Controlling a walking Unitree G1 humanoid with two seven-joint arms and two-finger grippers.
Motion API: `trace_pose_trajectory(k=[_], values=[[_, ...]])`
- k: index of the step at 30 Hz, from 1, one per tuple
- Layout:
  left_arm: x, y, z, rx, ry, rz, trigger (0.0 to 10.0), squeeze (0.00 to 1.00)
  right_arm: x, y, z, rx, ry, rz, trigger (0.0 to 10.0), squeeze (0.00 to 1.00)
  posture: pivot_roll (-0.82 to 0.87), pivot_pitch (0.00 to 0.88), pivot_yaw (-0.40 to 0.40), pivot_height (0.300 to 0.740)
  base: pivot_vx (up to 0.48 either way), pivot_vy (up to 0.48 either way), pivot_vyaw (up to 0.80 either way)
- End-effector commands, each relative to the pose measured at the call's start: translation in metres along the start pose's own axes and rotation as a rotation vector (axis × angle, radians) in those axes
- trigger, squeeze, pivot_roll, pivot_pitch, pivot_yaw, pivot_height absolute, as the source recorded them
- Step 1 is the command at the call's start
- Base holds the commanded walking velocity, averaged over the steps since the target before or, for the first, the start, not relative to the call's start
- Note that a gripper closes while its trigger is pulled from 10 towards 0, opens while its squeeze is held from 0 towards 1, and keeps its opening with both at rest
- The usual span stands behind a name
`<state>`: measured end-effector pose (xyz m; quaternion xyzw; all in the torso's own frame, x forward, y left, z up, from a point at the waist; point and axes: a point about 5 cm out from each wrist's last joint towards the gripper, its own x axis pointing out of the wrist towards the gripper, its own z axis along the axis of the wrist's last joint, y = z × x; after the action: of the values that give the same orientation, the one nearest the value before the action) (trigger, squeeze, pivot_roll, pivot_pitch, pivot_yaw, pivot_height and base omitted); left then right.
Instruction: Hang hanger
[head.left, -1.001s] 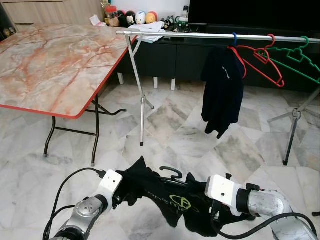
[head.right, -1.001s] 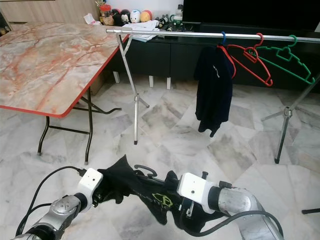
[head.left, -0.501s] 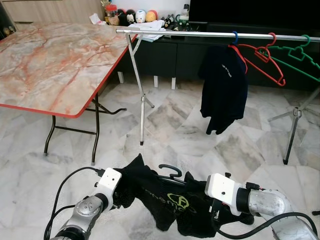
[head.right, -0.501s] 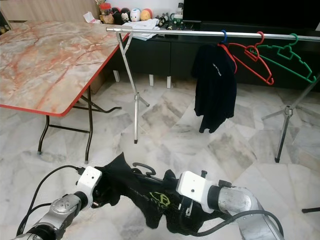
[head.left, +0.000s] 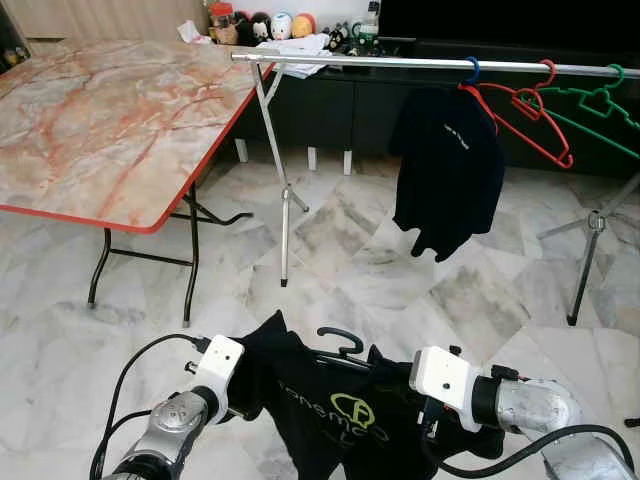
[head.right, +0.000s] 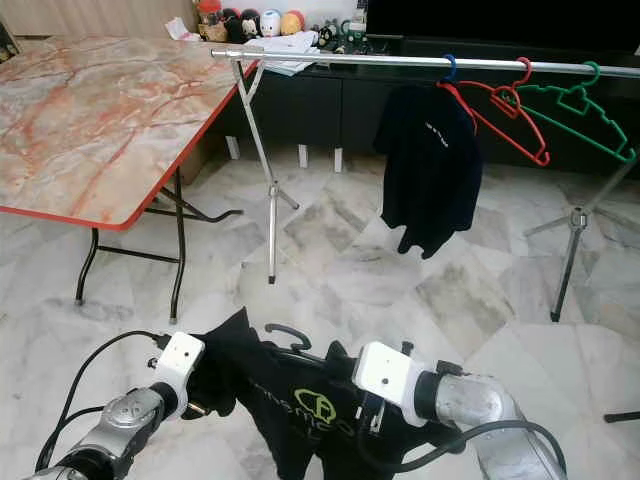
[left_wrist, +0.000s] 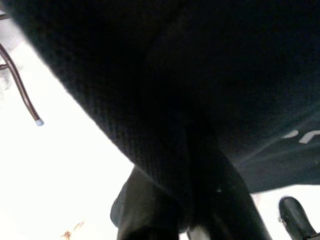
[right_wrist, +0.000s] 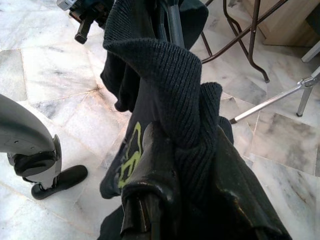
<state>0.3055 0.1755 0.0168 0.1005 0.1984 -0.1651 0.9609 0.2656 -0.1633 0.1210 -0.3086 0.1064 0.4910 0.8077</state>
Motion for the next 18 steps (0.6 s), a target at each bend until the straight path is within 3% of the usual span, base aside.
trace_pose_trajectory(k=[1,6,10,13,18], values=[[-0.001,0.002,-0.001,-0.014,-0.002,0.003,0.0,0.0,0.0,0.001,0.01,-0.012,-0.054,-0.003,10.0,0.0,0.0,0.167,0.073,0.74,0.0,0.0,0.0],[-0.001,0.0,-0.001,-0.016,-0.005,-0.001,0.0,0.0,0.002,0.003,0.007,-0.006,-0.041,-0.009,10.0,0.0,0.01,0.167,0.073,0.74,0.0,0.0,0.0],[-0.002,0.004,-0.002,0.0,0.005,0.037,0.0,0.0,0.001,0.0,-0.012,-0.032,0.1,-0.038,10.0,0.0,0.01,0.166,0.074,0.74,0.0,0.0,0.0],[-0.004,0.013,-0.005,-0.006,0.03,0.108,0.0,0.0,-0.002,-0.008,-0.032,0.008,0.217,-0.122,10.0,0.0,0.01,0.166,0.074,0.74,0.0,0.0,0.0],[-0.006,0.024,-0.004,-0.057,0.029,0.199,0.0,0.0,-0.002,-0.013,-0.041,0.02,0.274,-0.207,10.0,0.0,0.01,0.166,0.075,0.74,0.0,0.0,0.0]])
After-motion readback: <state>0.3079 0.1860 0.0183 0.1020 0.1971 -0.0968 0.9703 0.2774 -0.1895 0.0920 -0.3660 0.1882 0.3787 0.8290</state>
